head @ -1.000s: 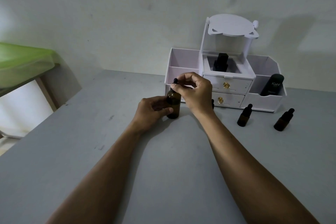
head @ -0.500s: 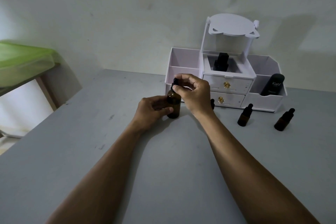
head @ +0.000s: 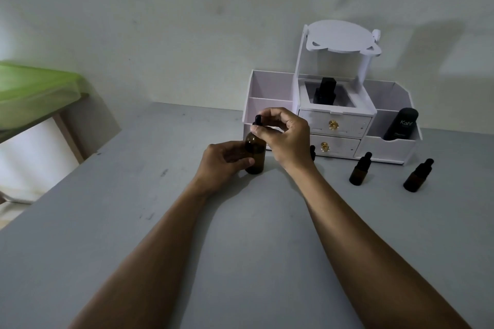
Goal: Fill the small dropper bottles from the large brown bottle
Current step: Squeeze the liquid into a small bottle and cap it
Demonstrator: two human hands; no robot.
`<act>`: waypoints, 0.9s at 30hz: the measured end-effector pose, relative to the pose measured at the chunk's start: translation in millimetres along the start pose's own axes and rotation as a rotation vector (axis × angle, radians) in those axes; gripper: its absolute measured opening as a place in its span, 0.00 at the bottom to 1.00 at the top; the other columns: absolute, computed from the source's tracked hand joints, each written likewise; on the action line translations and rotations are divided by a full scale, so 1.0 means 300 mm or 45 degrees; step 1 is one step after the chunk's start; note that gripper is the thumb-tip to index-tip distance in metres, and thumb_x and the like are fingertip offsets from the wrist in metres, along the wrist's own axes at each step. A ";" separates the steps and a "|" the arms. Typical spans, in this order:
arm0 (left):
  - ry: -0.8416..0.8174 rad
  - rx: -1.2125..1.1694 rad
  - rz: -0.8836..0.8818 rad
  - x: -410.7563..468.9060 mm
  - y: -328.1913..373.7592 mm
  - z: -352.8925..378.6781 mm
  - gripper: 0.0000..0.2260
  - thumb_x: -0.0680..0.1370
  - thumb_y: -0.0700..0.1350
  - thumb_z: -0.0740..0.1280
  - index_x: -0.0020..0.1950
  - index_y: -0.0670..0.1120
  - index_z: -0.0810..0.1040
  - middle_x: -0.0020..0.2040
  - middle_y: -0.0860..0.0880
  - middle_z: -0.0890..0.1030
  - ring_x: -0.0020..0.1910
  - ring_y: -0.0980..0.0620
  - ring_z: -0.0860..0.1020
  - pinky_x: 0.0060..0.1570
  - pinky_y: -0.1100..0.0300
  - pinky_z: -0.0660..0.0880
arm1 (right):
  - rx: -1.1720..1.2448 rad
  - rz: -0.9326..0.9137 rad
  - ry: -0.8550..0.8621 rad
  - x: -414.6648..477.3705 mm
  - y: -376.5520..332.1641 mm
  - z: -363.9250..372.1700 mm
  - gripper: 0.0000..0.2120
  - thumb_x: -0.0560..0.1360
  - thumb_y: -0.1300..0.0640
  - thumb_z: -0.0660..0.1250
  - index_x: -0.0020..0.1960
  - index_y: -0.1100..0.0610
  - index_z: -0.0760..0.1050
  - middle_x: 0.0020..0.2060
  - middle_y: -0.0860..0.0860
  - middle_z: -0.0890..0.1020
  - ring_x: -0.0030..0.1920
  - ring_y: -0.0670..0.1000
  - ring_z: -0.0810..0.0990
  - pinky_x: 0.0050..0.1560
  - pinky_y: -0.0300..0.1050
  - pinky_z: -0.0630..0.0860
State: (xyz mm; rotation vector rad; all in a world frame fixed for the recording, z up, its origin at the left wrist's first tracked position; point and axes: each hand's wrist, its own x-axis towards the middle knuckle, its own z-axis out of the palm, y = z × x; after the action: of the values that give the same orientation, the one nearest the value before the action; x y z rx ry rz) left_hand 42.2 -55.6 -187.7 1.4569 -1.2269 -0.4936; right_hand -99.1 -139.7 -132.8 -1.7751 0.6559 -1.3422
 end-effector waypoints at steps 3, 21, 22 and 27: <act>-0.003 -0.025 -0.008 0.000 -0.002 0.000 0.20 0.72 0.39 0.77 0.64 0.44 0.82 0.55 0.48 0.86 0.53 0.55 0.85 0.57 0.62 0.79 | 0.012 0.002 -0.018 -0.001 0.006 0.002 0.13 0.71 0.65 0.75 0.55 0.59 0.83 0.46 0.51 0.86 0.48 0.45 0.85 0.52 0.36 0.81; 0.006 -0.070 -0.024 0.003 -0.011 0.003 0.19 0.72 0.37 0.77 0.62 0.44 0.83 0.52 0.48 0.87 0.53 0.55 0.85 0.57 0.61 0.80 | -0.019 -0.060 -0.024 0.003 0.034 0.002 0.10 0.73 0.67 0.73 0.53 0.59 0.83 0.44 0.48 0.85 0.47 0.45 0.84 0.50 0.34 0.80; 0.006 -0.069 -0.024 0.004 -0.015 0.002 0.19 0.72 0.37 0.77 0.62 0.44 0.83 0.53 0.48 0.87 0.53 0.54 0.85 0.57 0.60 0.80 | -0.017 -0.062 -0.027 0.002 0.037 0.004 0.10 0.73 0.67 0.73 0.54 0.59 0.83 0.44 0.48 0.85 0.47 0.45 0.84 0.50 0.34 0.80; 0.019 -0.058 -0.026 -0.003 -0.016 0.004 0.20 0.72 0.36 0.77 0.64 0.43 0.82 0.53 0.47 0.86 0.52 0.54 0.85 0.57 0.58 0.80 | -0.045 -0.061 -0.033 -0.005 0.036 0.006 0.12 0.74 0.65 0.72 0.57 0.59 0.82 0.47 0.48 0.85 0.49 0.43 0.84 0.53 0.34 0.80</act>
State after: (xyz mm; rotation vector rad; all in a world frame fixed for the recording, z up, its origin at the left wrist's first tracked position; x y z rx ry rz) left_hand 42.7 -56.1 -192.7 1.4336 -1.1826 -0.5206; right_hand -97.2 -143.9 -142.9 -1.8443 0.6304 -1.3448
